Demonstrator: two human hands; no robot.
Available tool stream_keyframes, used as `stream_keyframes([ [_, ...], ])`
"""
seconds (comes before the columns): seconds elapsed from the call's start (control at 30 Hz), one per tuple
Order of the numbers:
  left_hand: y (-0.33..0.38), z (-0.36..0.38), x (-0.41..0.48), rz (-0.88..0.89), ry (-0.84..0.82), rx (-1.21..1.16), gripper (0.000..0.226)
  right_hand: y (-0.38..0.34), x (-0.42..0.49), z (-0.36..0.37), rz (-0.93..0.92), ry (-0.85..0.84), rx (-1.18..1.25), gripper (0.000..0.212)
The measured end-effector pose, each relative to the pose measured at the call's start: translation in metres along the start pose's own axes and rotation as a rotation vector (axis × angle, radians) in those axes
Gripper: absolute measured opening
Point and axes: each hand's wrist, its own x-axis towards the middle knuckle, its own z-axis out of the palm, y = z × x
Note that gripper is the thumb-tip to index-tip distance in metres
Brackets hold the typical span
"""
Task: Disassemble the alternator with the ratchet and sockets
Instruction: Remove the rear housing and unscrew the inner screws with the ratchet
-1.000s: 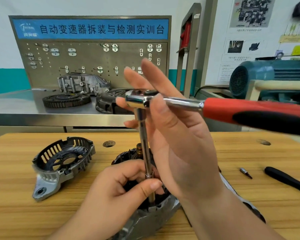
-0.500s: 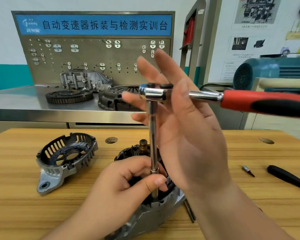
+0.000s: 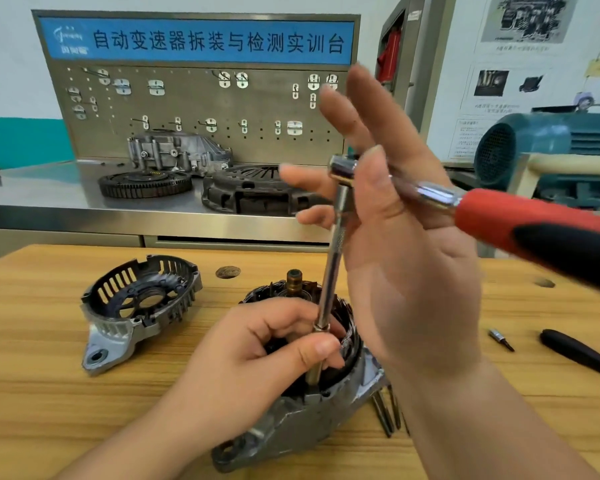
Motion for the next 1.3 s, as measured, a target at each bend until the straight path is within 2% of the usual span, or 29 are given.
stream_keyframes([
  [0.07,0.001,-0.001,-0.001,-0.001,-0.021,-0.008,0.023,-0.002,-0.014,0.006,-0.152,0.073,0.371,0.038],
  [0.1,0.002,-0.001,-0.002,0.000,-0.033,-0.013,0.024,0.000,-0.018,0.004,-0.171,0.097,0.539,0.043],
  [0.17,0.004,0.000,-0.002,0.014,-0.039,-0.013,0.023,0.001,-0.027,0.009,-0.120,0.064,0.691,0.054],
  [0.27,0.003,0.001,-0.001,0.018,0.005,-0.009,0.018,0.000,-0.021,0.010,-0.108,0.092,0.637,0.050],
  [0.37,0.002,0.002,-0.001,-0.025,0.053,-0.016,0.024,-0.003,-0.021,0.009,-0.318,0.193,0.365,0.028],
  [0.43,0.002,0.002,-0.001,-0.018,0.051,0.002,0.022,-0.004,-0.021,0.009,-0.340,0.174,0.340,0.027],
  [0.5,0.002,0.002,-0.002,-0.002,0.038,-0.014,0.024,-0.004,-0.020,0.011,-0.252,0.138,0.495,0.027],
  [0.57,0.002,0.002,-0.002,0.025,0.019,-0.030,0.021,-0.004,-0.021,0.013,-0.147,0.055,0.657,0.040],
  [0.67,0.004,0.002,-0.002,0.040,-0.011,-0.050,0.021,0.000,-0.020,0.011,-0.037,0.001,0.692,0.055],
  [0.77,0.001,0.001,-0.002,0.031,0.003,-0.018,0.022,0.004,-0.026,0.016,-0.103,0.025,0.710,0.051],
  [0.8,0.000,0.001,-0.002,0.027,0.013,-0.013,0.022,0.001,-0.025,0.015,-0.123,0.067,0.649,0.045],
  [0.87,0.000,0.001,-0.002,0.009,0.032,-0.002,0.024,-0.004,-0.010,0.002,-0.079,0.158,0.302,0.035],
  [0.93,-0.001,0.002,-0.002,0.004,0.036,0.022,0.024,0.012,-0.027,-0.008,0.194,0.110,0.164,0.035],
  [0.97,-0.001,0.002,-0.001,0.009,0.038,0.024,0.024,0.011,-0.030,-0.009,0.188,0.093,0.170,0.035],
  [1.03,-0.002,0.003,-0.002,0.016,0.045,-0.019,0.023,0.002,-0.016,0.000,-0.105,0.092,0.365,0.033],
  [1.1,-0.001,0.003,-0.002,0.021,0.031,-0.066,0.023,-0.002,-0.024,0.009,-0.113,0.089,0.667,0.038],
  [1.13,0.000,0.003,-0.002,0.030,0.016,-0.061,0.023,0.002,-0.026,0.009,-0.094,0.088,0.737,0.043],
  [1.23,0.002,0.003,-0.002,0.044,-0.016,-0.030,0.018,0.003,-0.021,0.008,0.005,0.047,0.743,0.053],
  [1.3,0.001,0.001,-0.002,0.029,0.003,-0.034,0.018,0.001,-0.021,0.009,-0.061,0.086,0.683,0.048],
])
